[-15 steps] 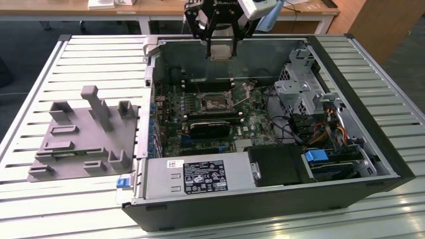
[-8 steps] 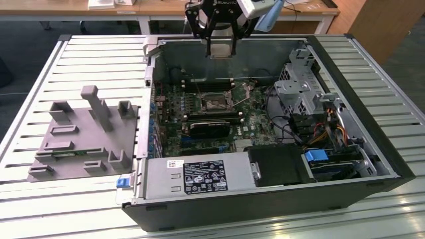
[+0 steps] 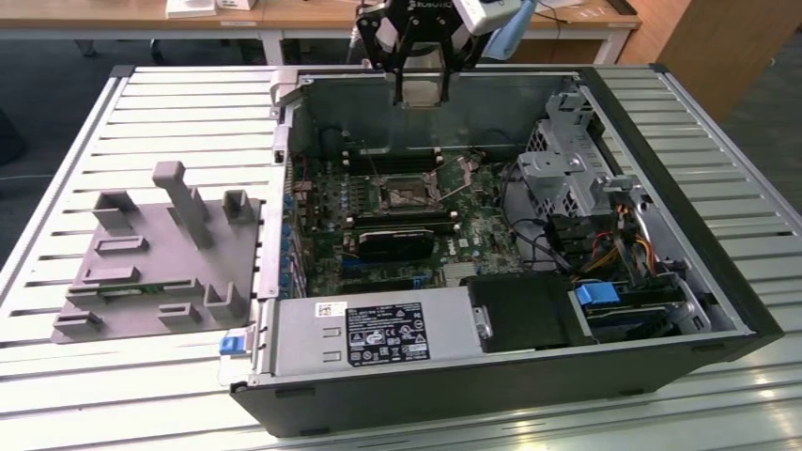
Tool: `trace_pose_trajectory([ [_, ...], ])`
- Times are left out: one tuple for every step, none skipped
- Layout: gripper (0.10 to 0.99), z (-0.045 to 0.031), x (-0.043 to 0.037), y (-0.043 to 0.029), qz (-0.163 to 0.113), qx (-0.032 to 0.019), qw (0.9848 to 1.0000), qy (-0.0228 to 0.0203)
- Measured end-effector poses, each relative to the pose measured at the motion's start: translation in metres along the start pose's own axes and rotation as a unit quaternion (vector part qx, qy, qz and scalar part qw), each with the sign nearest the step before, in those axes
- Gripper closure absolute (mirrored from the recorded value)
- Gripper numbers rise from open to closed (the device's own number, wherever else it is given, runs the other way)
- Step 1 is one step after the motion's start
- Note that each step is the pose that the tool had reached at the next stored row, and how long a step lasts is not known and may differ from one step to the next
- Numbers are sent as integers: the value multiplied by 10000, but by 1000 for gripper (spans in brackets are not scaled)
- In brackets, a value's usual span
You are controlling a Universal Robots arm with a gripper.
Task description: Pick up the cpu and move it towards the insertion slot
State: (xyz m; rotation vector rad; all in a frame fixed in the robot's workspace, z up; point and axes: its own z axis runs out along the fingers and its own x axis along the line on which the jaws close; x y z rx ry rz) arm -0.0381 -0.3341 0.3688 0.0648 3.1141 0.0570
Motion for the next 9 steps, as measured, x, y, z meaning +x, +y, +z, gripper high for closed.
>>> trace_pose_trajectory([
  [545,5,-10,9,-3,0,10000,1],
  [545,9,-20,16,-5,0,10000,1],
  [545,12,-27,22,-7,0,10000,2],
  [545,13,-29,25,-6,0,10000,2],
  [545,13,-29,25,-6,0,10000,2],
  [545,13,-31,25,-7,0,10000,2],
  [545,13,-31,25,-7,0,10000,2],
  [545,13,-32,25,-7,0,10000,2],
  [545,13,-32,25,-7,0,10000,2],
])
